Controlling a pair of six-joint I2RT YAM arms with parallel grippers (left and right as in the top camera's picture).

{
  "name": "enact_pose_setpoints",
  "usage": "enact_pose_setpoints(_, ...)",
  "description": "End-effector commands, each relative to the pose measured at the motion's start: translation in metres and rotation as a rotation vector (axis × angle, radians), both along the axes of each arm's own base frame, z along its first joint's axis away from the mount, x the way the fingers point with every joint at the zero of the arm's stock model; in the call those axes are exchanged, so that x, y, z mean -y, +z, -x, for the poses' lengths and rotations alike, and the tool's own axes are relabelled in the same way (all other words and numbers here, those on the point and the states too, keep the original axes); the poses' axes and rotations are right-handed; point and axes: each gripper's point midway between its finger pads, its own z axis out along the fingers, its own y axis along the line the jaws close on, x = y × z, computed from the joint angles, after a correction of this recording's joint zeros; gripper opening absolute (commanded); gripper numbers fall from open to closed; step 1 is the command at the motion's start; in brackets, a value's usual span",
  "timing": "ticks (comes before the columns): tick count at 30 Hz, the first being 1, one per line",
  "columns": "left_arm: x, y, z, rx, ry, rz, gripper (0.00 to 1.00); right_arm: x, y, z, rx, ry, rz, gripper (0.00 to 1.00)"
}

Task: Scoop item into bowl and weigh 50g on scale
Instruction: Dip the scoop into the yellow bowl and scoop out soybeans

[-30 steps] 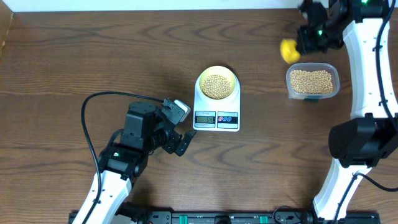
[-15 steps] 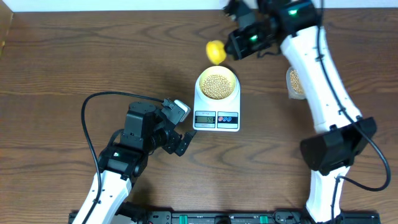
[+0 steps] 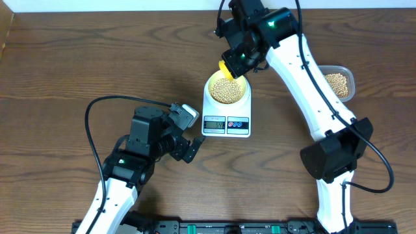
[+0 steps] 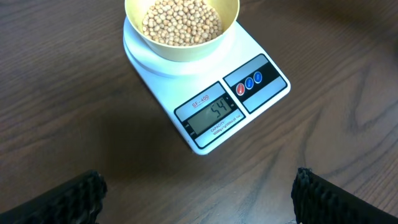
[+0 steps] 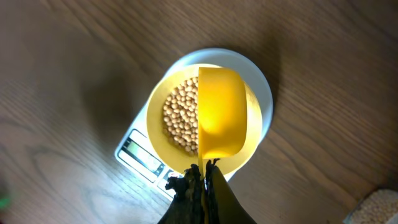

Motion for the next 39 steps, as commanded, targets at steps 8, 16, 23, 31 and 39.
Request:
enact_pose_setpoints(8,-0.002,0.001,-0.002,0.011,-0.001,-0.01,0.97,-0.001,-0.019,0.001,-0.007,0.065,0.082,0.01)
enact_pose_setpoints(16,-0.002,0.001,-0.002,0.011,-0.001,-0.01,0.98,-0.005,-0.024,0.005,-0.006,0.076,0.12,0.01)
enact_pose_setpoints(23,-0.002,0.001,-0.002,0.011,-0.001,-0.01,0.98,0.002,-0.024,0.002,0.013,0.046,0.162,0.01)
enact_pose_setpoints(31,-0.002,0.001,-0.002,0.011,-0.001,-0.01,0.98,-0.002,-0.025,-0.003,0.05,0.072,0.183,0.01)
enact_pose_setpoints(39,-0.002,0.001,-0.002,0.011,-0.001,-0.01,0.98,-0.005,-0.027,0.0,0.046,0.082,0.186,0.01)
